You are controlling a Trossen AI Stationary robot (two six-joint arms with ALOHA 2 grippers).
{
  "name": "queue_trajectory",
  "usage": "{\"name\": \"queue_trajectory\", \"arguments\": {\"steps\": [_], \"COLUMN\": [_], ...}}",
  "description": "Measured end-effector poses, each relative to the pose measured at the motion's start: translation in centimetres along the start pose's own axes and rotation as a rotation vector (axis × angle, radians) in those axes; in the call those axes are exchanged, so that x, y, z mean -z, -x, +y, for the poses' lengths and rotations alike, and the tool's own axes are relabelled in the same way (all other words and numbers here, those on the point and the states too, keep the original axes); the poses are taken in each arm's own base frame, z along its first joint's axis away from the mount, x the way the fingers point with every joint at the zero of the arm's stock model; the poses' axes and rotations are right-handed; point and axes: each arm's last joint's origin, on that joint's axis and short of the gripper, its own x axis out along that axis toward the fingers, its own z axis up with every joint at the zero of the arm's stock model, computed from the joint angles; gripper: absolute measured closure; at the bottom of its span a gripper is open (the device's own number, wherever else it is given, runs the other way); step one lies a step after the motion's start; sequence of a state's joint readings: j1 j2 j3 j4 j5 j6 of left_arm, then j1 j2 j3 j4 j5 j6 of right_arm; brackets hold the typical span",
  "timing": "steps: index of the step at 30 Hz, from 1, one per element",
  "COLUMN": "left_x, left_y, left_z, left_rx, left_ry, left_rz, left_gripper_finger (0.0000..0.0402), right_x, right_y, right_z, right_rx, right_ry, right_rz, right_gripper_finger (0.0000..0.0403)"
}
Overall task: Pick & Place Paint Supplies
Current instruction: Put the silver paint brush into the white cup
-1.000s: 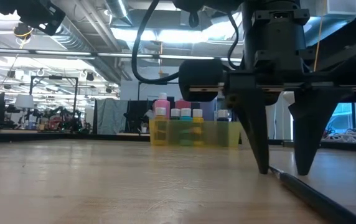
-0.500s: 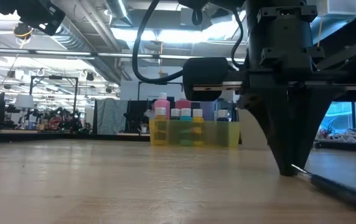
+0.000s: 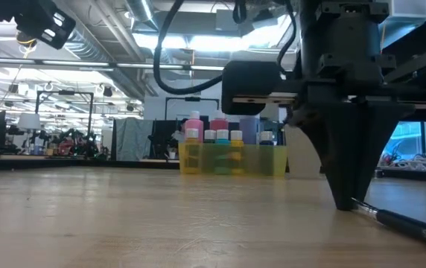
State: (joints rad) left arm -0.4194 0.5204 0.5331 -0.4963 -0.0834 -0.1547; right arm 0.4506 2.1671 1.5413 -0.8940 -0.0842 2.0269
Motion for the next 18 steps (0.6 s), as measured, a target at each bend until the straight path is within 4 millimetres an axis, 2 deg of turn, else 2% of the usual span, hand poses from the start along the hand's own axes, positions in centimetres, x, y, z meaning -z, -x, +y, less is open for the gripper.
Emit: {"name": "queue_trajectory", "arguments": {"steps": [6,10,14,18], "left_x": [-0.1,-0.1,-0.1,-0.2], "left_y": [0.6,0.9,1.2,1.3], "left_z": [0.0,0.1,0.1,0.1], "left_rx": [0.008,0.011,0.010,0.008], "left_ry": [0.002,0.003,0.004,0.003], "left_rz": [-0.032,-0.049,-0.064,-0.074], "left_gripper_finger": [0.0274,0.0274,0.0274,0.0274], "right_x": [0.3,0.9,2.1,3.6], "right_y": [1.8,5.0,8.7,11.3], "right_z": [0.7,1.9,2.4,0.9], "right_rx": [0.011,-0.090,-0.201,-0.242], "right_ry": [0.083,0.162,0.287,0.353], "right_rz": [-0.078,-0.183,-0.395,-0.691], "right_gripper_finger": [0.0402,0.0402,0.0403,0.0403]}}
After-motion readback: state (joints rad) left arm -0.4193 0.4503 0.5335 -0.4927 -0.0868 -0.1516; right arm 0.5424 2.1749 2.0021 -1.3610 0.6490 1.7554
